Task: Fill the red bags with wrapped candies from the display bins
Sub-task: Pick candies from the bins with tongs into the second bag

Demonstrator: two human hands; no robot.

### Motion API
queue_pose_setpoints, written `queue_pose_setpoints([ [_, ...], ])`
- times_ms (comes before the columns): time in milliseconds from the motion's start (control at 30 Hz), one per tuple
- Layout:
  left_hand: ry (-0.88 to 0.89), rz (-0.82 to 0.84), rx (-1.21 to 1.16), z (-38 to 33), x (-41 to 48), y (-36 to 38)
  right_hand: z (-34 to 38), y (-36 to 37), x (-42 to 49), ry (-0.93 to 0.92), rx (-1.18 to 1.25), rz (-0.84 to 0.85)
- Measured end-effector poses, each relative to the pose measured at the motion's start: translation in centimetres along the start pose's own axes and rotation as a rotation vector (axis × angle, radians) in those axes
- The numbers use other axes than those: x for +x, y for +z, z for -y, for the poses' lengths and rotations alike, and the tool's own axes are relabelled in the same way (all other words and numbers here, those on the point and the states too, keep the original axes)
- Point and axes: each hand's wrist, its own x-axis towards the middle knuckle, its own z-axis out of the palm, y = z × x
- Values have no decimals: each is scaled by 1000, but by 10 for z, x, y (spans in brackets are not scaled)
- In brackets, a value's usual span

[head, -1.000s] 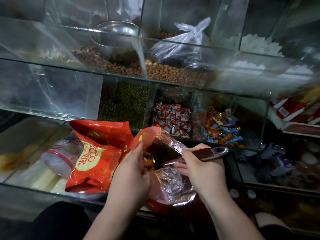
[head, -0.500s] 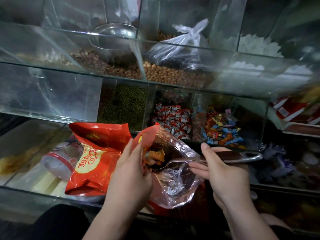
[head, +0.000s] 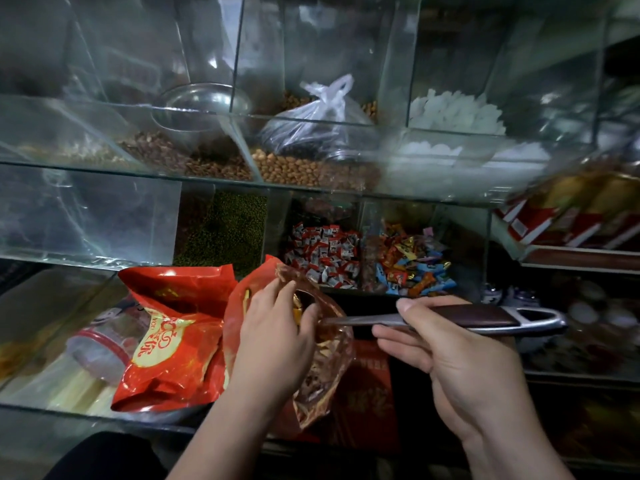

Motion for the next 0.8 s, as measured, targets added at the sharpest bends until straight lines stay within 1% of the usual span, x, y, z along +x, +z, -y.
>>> queue_pose_setpoints([
  [133,-5,40,49,4,-4,9,6,-5,-6,36,27,45],
  [267,33,-37,78,2,-6,8,9,-8,-11,28,67,45],
  [433,158,-103,62,-15,1,-2,19,-13,-15,-21,124,42],
  [533,248,-117,49,-37,18,-9,32,-19,-14,-99,166,2],
  [600,345,-120,76,-57,33,-12,43,-26,-11,-161,214,-41],
  [700,483,-72,82,-91,62,-9,58,-37,-1,-247,262,-104],
  [800,581,53,78,-122,94,9,64,-48,16,-270,285,-150],
])
